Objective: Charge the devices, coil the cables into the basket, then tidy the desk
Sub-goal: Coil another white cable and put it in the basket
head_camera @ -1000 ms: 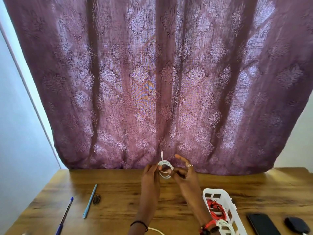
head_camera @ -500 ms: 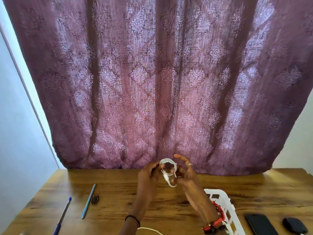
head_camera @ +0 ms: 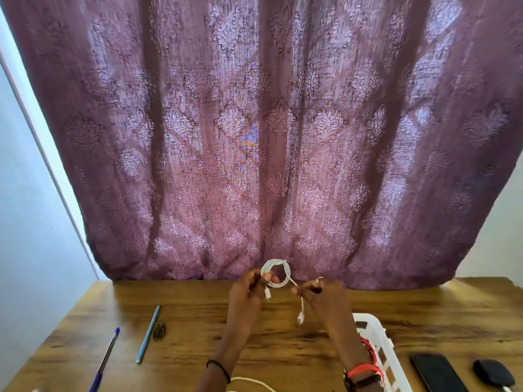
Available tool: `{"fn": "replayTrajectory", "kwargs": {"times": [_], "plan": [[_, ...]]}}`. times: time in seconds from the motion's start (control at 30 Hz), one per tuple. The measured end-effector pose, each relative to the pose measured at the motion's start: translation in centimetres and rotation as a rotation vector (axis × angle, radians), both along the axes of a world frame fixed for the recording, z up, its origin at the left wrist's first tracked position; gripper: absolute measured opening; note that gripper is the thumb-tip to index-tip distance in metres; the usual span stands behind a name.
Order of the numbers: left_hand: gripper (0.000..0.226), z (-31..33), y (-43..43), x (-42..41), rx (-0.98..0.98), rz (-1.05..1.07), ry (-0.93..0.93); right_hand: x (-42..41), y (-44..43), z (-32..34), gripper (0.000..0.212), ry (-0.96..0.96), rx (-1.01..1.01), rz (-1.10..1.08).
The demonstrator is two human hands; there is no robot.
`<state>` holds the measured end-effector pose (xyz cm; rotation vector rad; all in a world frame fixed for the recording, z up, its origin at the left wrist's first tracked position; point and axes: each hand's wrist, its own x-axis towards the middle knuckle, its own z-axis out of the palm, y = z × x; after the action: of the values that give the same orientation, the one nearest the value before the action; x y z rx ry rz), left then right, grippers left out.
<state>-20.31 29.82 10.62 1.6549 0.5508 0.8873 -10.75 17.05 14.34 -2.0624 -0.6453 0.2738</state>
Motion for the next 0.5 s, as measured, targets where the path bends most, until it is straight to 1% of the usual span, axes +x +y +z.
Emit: {"fn": "replayTrajectory", "kwargs": {"times": [0.13,0.2,0.3,0.37,0.43,0.5], "plan": [[0.017,0.1,-1.7,0.5,-0.219,-0.044,-0.072,-0.5,0.4,-0.3,0.019,-0.080,-0.031,-0.095],[0.020,0.0,-2.4,0.6,-0.294,-0.051,-0.090,-0.9,0.9,-0.8,0.021,-0.145,-0.021,-0.132],[0.017,-0.2,-3.1,0.7,-0.405,-0.050,-0.131,-1.0,1.2,-1.4,0.019,-0.199,0.027,-0.175],[0.015,-0.2,-3.8,0.8,-0.483,-0.074,-0.165,-1.2,1.2,-1.4,0.018,-0.162,0.072,-0.209],[0.018,-0.4,-4.4,0.9,-0.558,-0.100,-0.209,-1.5,1.3,-1.3,0.014,-0.094,0.184,-0.257],[0.019,-0.7,-4.7,1.0,-0.608,-0.107,-0.223,-1.7,1.5,-1.4,0.011,0.021,0.295,-0.257]]}}
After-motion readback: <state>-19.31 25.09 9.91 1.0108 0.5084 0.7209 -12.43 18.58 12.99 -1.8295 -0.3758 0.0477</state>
